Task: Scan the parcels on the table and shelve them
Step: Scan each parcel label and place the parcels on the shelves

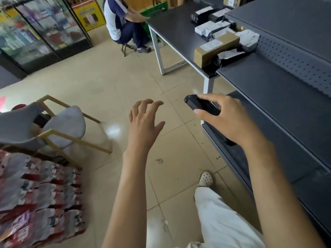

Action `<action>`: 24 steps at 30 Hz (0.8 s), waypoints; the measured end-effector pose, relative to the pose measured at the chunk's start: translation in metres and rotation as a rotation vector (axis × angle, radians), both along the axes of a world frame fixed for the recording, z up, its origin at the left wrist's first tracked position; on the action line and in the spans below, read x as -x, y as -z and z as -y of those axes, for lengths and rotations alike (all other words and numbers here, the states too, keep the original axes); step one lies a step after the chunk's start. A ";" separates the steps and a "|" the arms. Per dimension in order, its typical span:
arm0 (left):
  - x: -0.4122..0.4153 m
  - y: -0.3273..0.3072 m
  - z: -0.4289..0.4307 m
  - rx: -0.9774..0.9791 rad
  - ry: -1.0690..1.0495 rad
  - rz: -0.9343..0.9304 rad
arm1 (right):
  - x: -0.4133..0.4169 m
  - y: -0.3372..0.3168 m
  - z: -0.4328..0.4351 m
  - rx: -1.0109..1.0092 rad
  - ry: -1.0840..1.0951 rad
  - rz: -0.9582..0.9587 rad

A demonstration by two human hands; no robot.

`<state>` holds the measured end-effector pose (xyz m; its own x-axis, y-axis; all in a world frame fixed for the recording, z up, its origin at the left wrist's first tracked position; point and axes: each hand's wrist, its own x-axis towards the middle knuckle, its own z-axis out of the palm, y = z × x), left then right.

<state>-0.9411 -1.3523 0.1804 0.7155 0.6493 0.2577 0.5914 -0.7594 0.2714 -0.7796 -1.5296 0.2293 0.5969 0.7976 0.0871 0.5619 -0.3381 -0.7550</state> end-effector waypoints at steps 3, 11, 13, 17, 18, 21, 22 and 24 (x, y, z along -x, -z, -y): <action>-0.036 -0.001 -0.050 -0.011 -0.015 -0.005 | -0.042 -0.008 -0.061 0.010 -0.031 0.040; -0.166 -0.035 -0.209 -0.099 -0.057 0.004 | -0.173 -0.044 -0.232 -0.075 -0.089 0.073; -0.193 -0.038 -0.241 -0.120 -0.069 0.011 | -0.201 -0.042 -0.263 -0.084 -0.094 0.069; -0.234 -0.030 -0.297 -0.166 -0.074 -0.050 | -0.248 -0.030 -0.318 -0.013 -0.122 0.062; -0.244 -0.029 -0.313 -0.173 -0.072 -0.068 | -0.259 -0.029 -0.334 -0.002 -0.120 0.059; -0.272 -0.026 -0.365 -0.185 -0.061 -0.084 | -0.288 -0.029 -0.385 -0.017 -0.109 0.056; -0.281 -0.025 -0.383 -0.187 -0.055 -0.078 | -0.297 -0.028 -0.402 -0.023 -0.108 0.051; -0.304 -0.024 -0.423 -0.190 -0.037 -0.079 | -0.315 -0.023 -0.441 -0.029 -0.094 0.038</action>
<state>-0.6373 -0.9293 0.2042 0.7151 0.6206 0.3219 0.6334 -0.7700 0.0774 -0.4644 -1.0889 0.2528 0.5152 0.8468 0.1322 0.6184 -0.2605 -0.7414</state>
